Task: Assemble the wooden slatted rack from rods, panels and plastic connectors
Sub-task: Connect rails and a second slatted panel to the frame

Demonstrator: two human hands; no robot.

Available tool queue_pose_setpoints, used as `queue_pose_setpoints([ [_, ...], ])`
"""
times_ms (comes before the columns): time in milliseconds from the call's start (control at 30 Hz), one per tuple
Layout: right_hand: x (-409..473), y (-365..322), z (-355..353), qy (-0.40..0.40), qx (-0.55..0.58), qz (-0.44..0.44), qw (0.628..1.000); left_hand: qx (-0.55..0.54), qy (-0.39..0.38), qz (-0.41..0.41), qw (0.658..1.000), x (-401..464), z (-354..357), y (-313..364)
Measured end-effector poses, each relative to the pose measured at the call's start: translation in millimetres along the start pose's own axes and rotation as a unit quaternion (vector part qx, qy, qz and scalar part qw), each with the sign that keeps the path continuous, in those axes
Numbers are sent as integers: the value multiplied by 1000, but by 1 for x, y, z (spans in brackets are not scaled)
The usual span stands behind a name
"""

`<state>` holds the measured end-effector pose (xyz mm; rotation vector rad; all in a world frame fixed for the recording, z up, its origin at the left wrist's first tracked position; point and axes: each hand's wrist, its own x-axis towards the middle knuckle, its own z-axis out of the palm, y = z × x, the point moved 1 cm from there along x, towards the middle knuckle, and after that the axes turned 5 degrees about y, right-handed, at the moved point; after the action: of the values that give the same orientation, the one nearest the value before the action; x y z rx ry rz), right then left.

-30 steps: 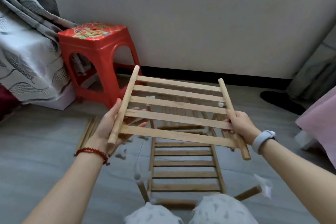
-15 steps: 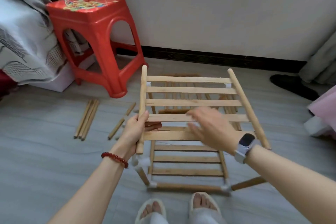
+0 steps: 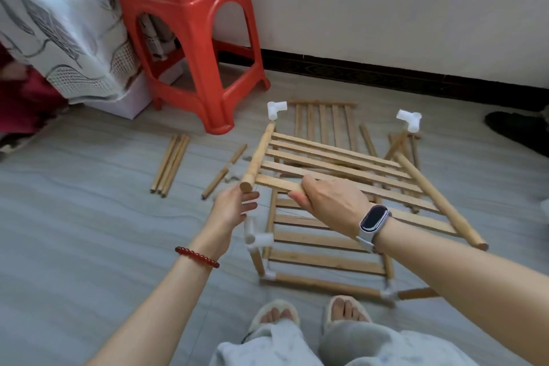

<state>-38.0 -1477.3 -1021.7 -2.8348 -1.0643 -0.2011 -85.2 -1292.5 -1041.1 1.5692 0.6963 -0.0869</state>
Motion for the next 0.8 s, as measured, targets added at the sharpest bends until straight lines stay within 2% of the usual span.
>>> queue_pose_setpoints([
  [67, 1, 4, 3, 9, -8, 36, 999, 67, 21, -8, 997, -7, 1, -13],
  [200, -4, 7, 12, -2, -42, 18, 999, 202, -32, -19, 979, -19, 4, -34],
  [267, -8, 5, 18, -22, -60, 4, 998, 201, -60, -15, 978, -19, 3, -37],
  [433, -15, -4, 40, -45, -102, -35, 993, 194, -102, 54, 974, -23, -2, -39],
  [600, -15, -1, 49, -26, -95, -40, 994, 175, -155, 63, 970, -25, -7, -43],
  [800, -18, -1, 48, 33, -97, -74, 992, 208, -152, 86, 962, -22, -8, -45],
])
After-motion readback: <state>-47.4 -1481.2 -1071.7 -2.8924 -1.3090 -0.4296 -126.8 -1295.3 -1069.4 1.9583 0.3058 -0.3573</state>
